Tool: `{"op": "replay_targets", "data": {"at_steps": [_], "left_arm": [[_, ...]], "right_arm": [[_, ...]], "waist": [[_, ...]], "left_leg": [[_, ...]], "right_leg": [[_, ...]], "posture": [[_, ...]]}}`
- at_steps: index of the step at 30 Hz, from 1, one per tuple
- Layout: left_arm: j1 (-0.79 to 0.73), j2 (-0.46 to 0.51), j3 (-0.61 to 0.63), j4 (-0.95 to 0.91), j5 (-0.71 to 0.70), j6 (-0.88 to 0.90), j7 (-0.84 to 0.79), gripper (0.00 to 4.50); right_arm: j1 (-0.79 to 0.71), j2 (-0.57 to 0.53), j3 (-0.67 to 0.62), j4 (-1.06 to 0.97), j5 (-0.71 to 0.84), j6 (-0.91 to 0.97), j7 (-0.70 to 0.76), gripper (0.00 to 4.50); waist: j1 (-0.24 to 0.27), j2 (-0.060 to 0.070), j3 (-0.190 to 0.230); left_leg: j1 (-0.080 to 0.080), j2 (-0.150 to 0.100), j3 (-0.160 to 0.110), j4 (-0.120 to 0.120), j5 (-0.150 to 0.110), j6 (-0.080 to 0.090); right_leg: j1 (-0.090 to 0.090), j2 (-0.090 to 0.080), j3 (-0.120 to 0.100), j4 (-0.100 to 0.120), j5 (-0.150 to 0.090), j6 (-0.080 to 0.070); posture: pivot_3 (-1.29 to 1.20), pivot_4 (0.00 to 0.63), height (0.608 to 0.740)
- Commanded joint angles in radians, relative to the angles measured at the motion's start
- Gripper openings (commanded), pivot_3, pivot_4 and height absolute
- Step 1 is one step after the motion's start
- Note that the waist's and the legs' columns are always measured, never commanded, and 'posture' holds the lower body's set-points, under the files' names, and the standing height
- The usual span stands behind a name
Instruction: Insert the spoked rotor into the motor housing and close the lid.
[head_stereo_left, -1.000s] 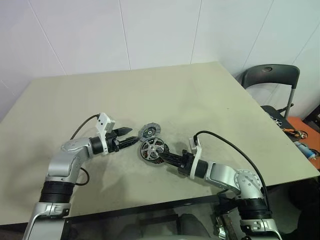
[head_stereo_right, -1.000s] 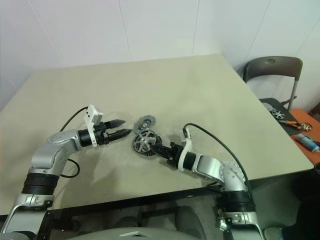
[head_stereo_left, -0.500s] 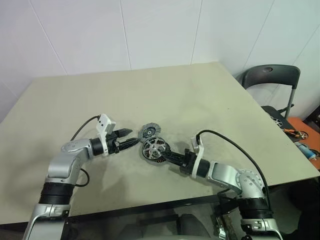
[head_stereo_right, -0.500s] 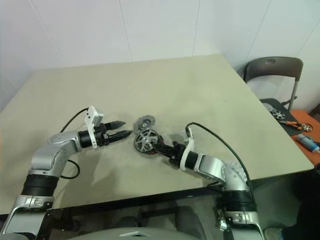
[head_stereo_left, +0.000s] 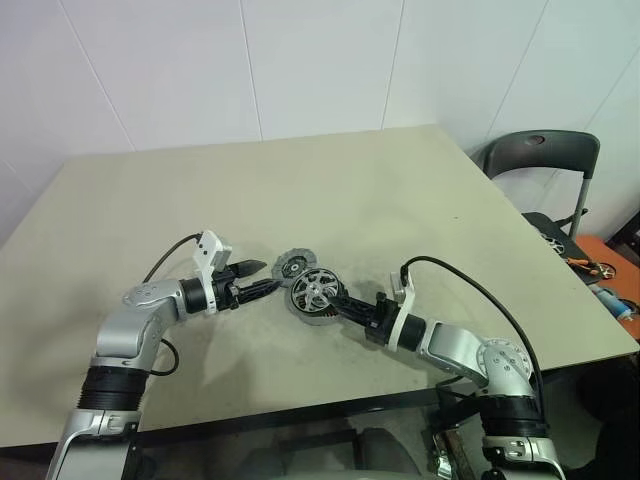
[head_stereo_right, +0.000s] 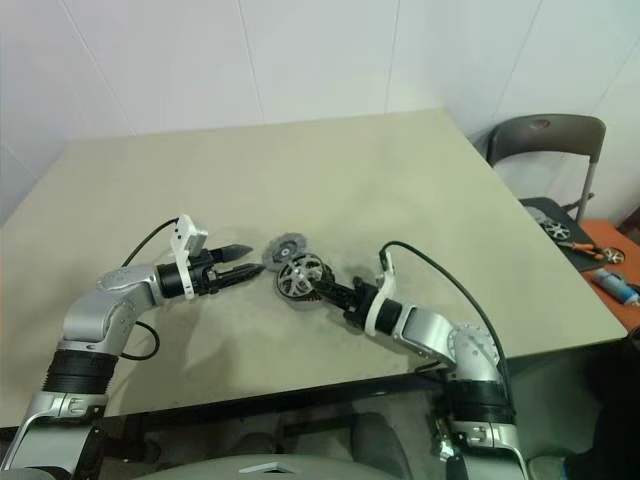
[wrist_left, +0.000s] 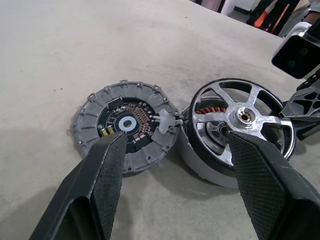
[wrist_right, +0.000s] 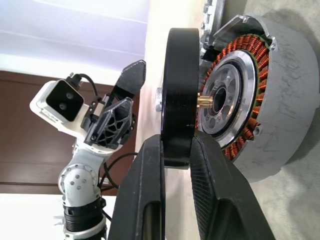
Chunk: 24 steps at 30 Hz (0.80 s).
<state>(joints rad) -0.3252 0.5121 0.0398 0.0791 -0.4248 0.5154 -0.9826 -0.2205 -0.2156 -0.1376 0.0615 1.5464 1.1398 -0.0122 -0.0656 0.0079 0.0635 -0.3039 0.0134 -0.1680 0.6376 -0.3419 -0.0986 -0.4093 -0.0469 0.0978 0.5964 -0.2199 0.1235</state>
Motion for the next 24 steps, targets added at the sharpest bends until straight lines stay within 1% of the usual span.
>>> {"op": "replay_targets", "data": {"at_steps": [1, 5, 9, 15, 24], "left_arm": [[-0.019, 0.013, 0.003, 0.0, -0.001, -0.024, -0.01, 3.4], [-0.023, 0.013, 0.002, 0.015, 0.003, -0.036, -0.015, 3.4], [-0.029, 0.016, 0.001, 0.038, 0.006, -0.054, -0.022, 3.4], [-0.032, 0.02, -0.001, 0.052, 0.007, -0.069, -0.026, 3.4], [-0.025, 0.026, -0.004, 0.056, 0.006, -0.081, -0.029, 3.4]], "right_arm": [[-0.021, 0.011, -0.042, -0.042, 0.031, -0.03, -0.008, 0.37], [-0.021, 0.02, -0.036, -0.07, 0.066, -0.021, -0.022, 0.37], [0.005, 0.021, 0.005, -0.113, 0.102, 0.007, -0.039, 0.37], [0.026, 0.009, 0.02, -0.113, 0.097, 0.005, -0.045, 0.37], [-0.001, 0.001, -0.006, -0.05, 0.029, -0.026, -0.024, 0.37]], "waist": [[-0.001, 0.0, 0.0], [-0.002, 0.0, 0.0], [-0.003, 0.0, 0.0], [-0.003, 0.0, 0.0], [-0.003, 0.0, 0.0]], "left_leg": [[0.0, 0.0, 0.0, 0.0, 0.0, 0.0], [0.0, 0.0, 0.0, 0.0, 0.0, 0.0], [0.0, 0.0, 0.0, 0.0, 0.0, 0.0], [0.0, 0.0, 0.0, 0.0, 0.0, 0.0], [0.0, 0.0, 0.0, 0.0, 0.0, 0.0]], "right_leg": [[0.0, 0.0, 0.0, 0.0, 0.0, 0.0], [0.0, 0.0, 0.0, 0.0, 0.0, 0.0], [0.0, 0.0, 0.0, 0.0, 0.0, 0.0], [0.0, 0.0, 0.0, 0.0, 0.0, 0.0], [0.0, 0.0, 0.0, 0.0, 0.0, 0.0]], "posture": [[0.0, 0.0, 0.74], [0.0, 0.0, 0.74], [0.0, 0.0, 0.74], [0.0, 0.0, 0.74], [0.0, 0.0, 0.74]]}}
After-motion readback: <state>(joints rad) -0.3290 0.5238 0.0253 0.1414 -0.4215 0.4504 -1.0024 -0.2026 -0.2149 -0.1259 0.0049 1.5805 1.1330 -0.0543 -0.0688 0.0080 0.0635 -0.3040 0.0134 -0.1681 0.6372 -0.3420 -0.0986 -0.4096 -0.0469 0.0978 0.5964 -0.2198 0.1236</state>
